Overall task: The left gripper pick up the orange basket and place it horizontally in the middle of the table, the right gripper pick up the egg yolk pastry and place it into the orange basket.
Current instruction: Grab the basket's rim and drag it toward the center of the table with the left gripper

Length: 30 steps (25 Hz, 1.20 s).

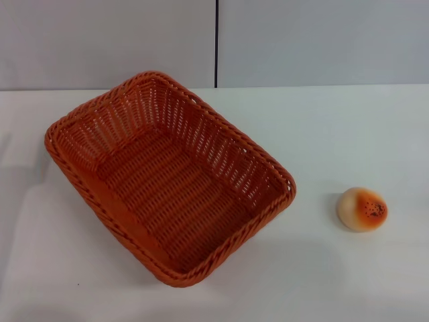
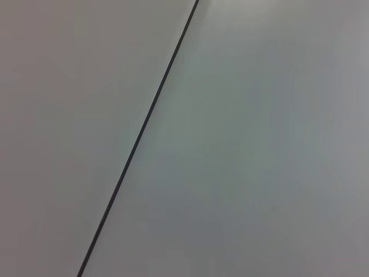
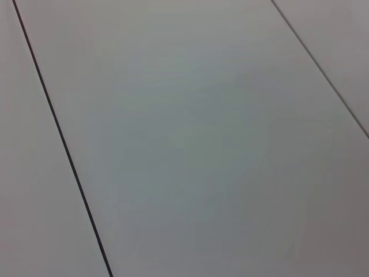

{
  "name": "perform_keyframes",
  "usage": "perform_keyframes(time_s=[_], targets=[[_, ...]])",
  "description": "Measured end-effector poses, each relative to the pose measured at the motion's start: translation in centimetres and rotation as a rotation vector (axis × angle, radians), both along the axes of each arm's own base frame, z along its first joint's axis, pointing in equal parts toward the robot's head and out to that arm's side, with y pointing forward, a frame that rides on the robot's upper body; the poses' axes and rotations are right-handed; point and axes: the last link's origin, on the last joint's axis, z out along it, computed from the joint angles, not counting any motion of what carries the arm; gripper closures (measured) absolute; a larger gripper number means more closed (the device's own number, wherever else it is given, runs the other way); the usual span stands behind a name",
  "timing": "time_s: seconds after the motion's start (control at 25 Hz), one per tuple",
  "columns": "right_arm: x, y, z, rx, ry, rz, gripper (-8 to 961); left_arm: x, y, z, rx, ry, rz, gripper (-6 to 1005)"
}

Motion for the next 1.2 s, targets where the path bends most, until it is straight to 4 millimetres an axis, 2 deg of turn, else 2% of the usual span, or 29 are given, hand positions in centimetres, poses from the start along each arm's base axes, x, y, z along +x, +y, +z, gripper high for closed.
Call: perform_keyframes(time_s=[0.52,0.68,0.76,0.8,0.84,1.08,1.2], targets=[[0.0,0.0,-0.1,-0.002,0.012,0.002,163,0.2,0.0,-0.1,-0.028,0.014,-0.028,258],[-0.1,0.1,-0.1,-0.010,0.016,0.011,165,0.5,0.6,0.3,-0.123,0.031,-0.115,259],[-0.2,0.3,-0.1,-0.022,0.015,0.023,166,1.2,1.9,1.1,-0.280,0.075,-0.245,259],[-0.2,0.4,-0.1,-0.026,0.015,0.026,167,1.2,1.9,1.1,-0.280,0.075,-0.245,259],[-0.3,0.5,-0.2,-0.028,0.014,0.029,167,1.8,2.9,2.0,-0.371,0.103,-0.317,259],[-0.4,0.6,-0.1,-0.033,0.010,0.035,170,3.5,5.0,3.8,-0.518,0.146,-0.413,259],[-0.3,0.5,-0.1,-0.032,0.009,0.034,172,5.7,7.1,5.8,-0.633,0.217,-0.472,259]])
